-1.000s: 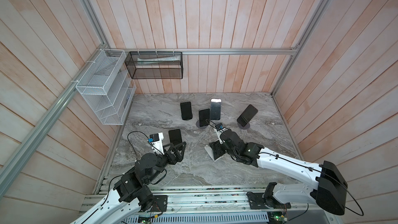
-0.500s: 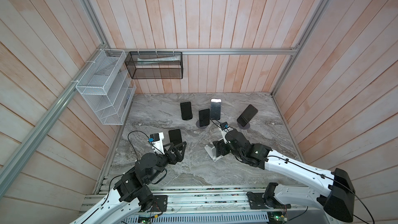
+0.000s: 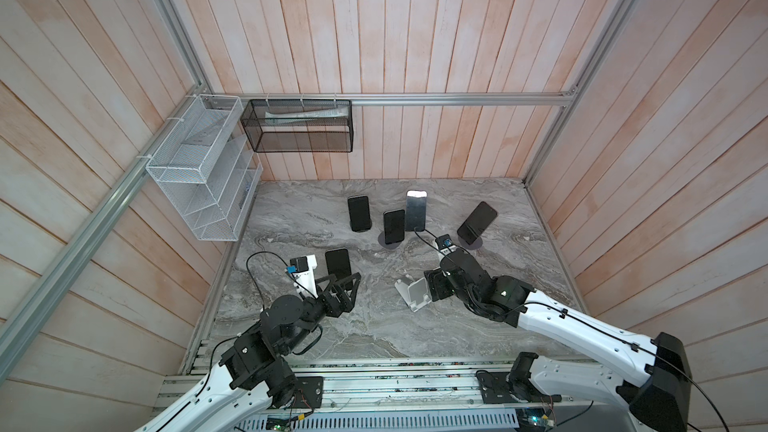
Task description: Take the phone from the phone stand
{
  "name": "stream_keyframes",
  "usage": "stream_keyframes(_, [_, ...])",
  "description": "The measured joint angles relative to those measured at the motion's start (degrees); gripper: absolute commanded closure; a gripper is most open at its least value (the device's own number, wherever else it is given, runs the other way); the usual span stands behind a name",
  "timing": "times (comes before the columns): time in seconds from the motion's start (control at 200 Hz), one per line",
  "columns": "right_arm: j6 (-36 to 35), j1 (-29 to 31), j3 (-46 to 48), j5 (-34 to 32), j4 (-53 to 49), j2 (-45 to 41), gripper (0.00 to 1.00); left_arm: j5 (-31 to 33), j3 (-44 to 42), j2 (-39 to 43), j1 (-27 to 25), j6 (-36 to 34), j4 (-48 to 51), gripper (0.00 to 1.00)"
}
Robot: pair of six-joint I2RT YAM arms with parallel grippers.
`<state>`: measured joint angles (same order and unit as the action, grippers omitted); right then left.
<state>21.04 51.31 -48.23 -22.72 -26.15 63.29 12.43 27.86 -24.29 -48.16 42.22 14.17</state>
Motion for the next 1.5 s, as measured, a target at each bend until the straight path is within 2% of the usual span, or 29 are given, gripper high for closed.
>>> stream_keyframes(0.34, [1.7,-10.7,-1.8,2.3,-4.4,0.4,0.43,0.2,0.0,2.3,0.0,0.0,1.5,0.00])
stream_keyframes(0.73, [1.7,-19.1,-4.4,11.7,-5.2,10.3,0.43,0.3,0.0,4.7,0.0,0.0,4.1,0.00])
stream_keyframes(1.501, [5.2,-22.5,-5.2,13.4,1.2,23.7,0.44,1.3,0.6,5.9,0.0,1.0,9.4,0.00])
